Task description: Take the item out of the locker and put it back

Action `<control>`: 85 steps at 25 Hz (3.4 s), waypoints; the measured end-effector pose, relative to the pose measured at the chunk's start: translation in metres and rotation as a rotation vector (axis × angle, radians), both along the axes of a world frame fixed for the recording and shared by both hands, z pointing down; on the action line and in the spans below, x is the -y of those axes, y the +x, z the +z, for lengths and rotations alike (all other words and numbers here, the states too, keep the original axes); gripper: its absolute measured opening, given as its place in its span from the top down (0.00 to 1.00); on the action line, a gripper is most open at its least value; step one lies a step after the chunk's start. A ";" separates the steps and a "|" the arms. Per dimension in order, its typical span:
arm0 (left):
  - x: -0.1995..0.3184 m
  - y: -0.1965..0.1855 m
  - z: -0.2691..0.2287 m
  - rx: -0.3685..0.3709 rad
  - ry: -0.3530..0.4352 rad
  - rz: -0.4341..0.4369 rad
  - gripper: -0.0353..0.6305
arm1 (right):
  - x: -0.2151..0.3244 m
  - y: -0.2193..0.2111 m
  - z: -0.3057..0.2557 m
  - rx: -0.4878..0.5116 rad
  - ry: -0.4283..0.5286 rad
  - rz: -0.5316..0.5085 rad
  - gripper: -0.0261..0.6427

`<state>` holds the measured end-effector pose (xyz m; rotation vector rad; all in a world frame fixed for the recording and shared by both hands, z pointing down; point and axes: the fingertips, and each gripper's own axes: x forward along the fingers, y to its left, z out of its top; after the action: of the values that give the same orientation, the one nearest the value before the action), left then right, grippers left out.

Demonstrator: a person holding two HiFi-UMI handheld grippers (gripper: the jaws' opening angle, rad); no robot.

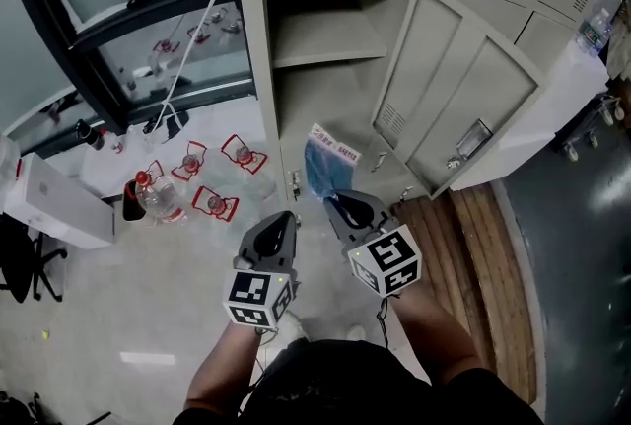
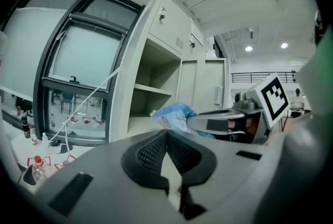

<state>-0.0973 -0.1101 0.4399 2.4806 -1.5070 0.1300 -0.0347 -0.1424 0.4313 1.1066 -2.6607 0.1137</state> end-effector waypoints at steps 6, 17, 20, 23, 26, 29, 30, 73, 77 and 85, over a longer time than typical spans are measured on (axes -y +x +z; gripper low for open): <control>0.023 -0.021 -0.004 -0.004 0.012 0.059 0.94 | 0.025 -0.019 -0.008 -0.028 0.036 0.051 0.92; 0.047 -0.045 -0.028 -0.002 0.064 0.145 0.94 | 0.056 -0.039 -0.033 -0.072 0.106 0.130 0.92; 0.049 -0.048 -0.033 -0.006 0.073 0.158 0.94 | 0.062 -0.042 -0.036 -0.089 0.117 0.138 0.92; 0.052 -0.048 -0.034 -0.005 0.077 0.167 0.94 | 0.070 -0.041 -0.039 -0.101 0.125 0.145 0.92; 0.055 -0.048 -0.032 -0.001 0.073 0.172 0.94 | 0.079 -0.039 -0.038 -0.114 0.128 0.149 0.92; 0.062 -0.047 -0.027 0.002 0.064 0.168 0.94 | 0.092 -0.037 -0.033 -0.136 0.134 0.146 0.92; 0.065 -0.046 -0.025 0.004 0.061 0.165 0.94 | 0.098 -0.036 -0.031 -0.141 0.134 0.144 0.92; 0.171 0.011 0.016 0.047 -0.005 -0.003 0.94 | 0.287 -0.021 0.097 -0.370 0.002 -0.037 0.92; 0.169 0.008 0.017 0.048 -0.009 -0.017 0.94 | 0.290 -0.023 0.101 -0.368 0.002 -0.042 0.92; 0.167 0.007 0.018 0.050 -0.011 -0.032 0.94 | 0.290 -0.025 0.108 -0.378 -0.024 -0.059 0.90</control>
<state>-0.0900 -0.2775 0.4579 2.4605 -1.5609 0.1951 -0.0597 -0.4325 0.5393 0.9348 -2.3445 -0.0690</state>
